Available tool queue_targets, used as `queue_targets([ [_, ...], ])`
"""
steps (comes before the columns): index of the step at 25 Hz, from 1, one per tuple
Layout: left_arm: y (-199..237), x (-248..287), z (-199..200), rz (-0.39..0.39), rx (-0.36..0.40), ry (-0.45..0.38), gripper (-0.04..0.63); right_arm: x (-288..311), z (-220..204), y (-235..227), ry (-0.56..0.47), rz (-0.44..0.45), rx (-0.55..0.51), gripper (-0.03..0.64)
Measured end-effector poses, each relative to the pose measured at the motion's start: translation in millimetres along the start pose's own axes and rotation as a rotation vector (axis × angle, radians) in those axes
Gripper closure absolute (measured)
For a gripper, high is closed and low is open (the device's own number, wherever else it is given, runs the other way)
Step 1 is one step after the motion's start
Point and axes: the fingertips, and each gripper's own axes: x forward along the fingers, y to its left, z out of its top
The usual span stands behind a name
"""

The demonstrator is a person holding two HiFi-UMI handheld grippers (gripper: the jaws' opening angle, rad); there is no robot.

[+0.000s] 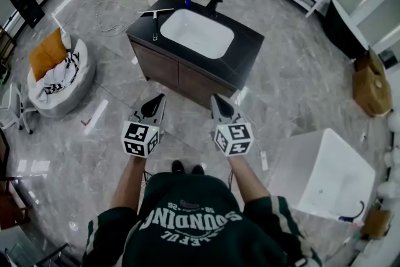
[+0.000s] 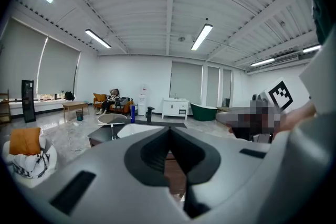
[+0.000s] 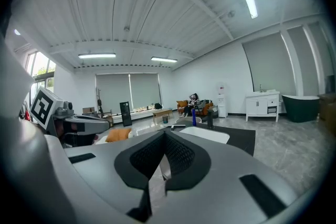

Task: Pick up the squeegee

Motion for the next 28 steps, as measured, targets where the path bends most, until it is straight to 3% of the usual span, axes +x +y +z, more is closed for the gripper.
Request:
queue_targets([
  [16, 55, -3, -10, 0.02, -0.016, 0.007, 0.594, 35, -8, 12, 0.021, -0.048, -0.001, 0.617],
  [28, 96, 52, 3, 0.026, -0.014, 0.013, 0.594, 97, -1, -26, 0.033, -0.068, 0.013, 0.617],
])
